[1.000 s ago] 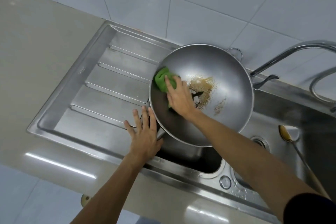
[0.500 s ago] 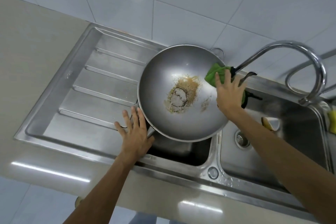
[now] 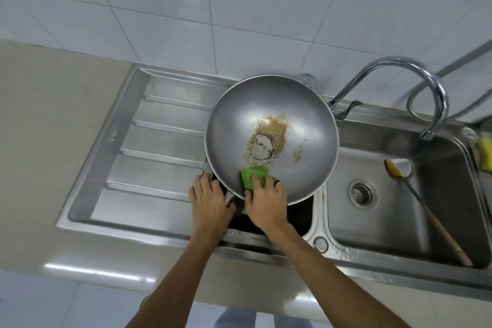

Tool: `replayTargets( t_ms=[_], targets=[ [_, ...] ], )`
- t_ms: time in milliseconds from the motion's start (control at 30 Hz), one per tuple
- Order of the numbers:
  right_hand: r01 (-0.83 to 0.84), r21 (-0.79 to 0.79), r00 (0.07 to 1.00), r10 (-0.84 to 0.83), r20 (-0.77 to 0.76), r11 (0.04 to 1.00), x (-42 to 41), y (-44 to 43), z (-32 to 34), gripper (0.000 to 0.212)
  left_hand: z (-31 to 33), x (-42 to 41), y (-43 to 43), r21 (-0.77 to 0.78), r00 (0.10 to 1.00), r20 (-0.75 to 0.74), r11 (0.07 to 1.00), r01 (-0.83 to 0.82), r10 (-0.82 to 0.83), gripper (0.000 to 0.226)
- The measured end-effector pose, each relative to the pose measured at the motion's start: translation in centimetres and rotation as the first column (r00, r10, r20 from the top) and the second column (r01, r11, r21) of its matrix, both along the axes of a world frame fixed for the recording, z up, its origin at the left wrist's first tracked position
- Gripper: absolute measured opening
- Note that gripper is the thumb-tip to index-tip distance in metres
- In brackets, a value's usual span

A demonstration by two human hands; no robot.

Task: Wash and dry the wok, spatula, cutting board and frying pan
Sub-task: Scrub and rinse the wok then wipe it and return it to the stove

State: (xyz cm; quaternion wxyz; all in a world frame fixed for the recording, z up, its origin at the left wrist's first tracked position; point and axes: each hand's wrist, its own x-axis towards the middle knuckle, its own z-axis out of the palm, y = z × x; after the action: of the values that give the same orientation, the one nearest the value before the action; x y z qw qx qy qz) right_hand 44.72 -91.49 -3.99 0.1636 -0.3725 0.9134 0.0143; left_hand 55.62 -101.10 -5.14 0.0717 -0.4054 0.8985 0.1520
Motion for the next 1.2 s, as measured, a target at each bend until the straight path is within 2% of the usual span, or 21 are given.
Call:
replayTargets(
  t_ms=[67,167,333,533,633,767,1033,1200],
  targets=[
    [-0.027,-0.062,0.999,0.03,0.036,0.998,0.4,-0.5,-0.2,0.055,0.7,0.3,0.2,-0.06,1.0,0.018,0.998,0.022,-0.021,0.05],
    [-0.043,-0.109,0.997,0.049,0.054,0.993,0.1,0.1,-0.1,0.053,1.5,1.2,0.1,-0.059,0.993,0.104,0.997,0.057,-0.051,0.048],
    [-0.039,-0.165,0.993,0.057,0.105,0.986,-0.3,1.0,0.9,0.05,1.9,2.6,0.1,0.055,0.97,0.203,0.991,0.121,-0.13,0.043],
    [-0.046,-0.304,0.997,0.063,0.045,0.952,-0.2,4.9,3.5,0.046,4.8,2.4,1.2,0.286,0.992,0.12,0.956,-0.061,0.028,0.029],
    [-0.064,-0.299,0.997,0.072,0.016,0.952,-0.5,7.6,4.7,0.047,6.1,3.1,2.0,0.324,0.992,0.105,0.94,-0.104,0.073,0.028],
    [-0.036,-0.369,0.999,0.035,-0.007,0.929,-1.0,11.6,6.0,0.047,7.6,5.4,2.2,0.376,0.991,0.064,0.917,-0.135,0.119,0.031],
    [-0.079,-0.425,0.994,0.042,-0.096,0.902,-0.2,22.1,6.9,0.046,10.2,10.1,6.7,0.313,0.996,-0.054,0.949,-0.046,0.066,0.012],
    [-0.078,-0.466,0.991,0.016,-0.135,0.881,-1.1,30.3,7.2,0.047,11.5,10.4,12.2,0.295,0.997,-0.073,0.955,0.001,0.022,0.027]
  ],
)
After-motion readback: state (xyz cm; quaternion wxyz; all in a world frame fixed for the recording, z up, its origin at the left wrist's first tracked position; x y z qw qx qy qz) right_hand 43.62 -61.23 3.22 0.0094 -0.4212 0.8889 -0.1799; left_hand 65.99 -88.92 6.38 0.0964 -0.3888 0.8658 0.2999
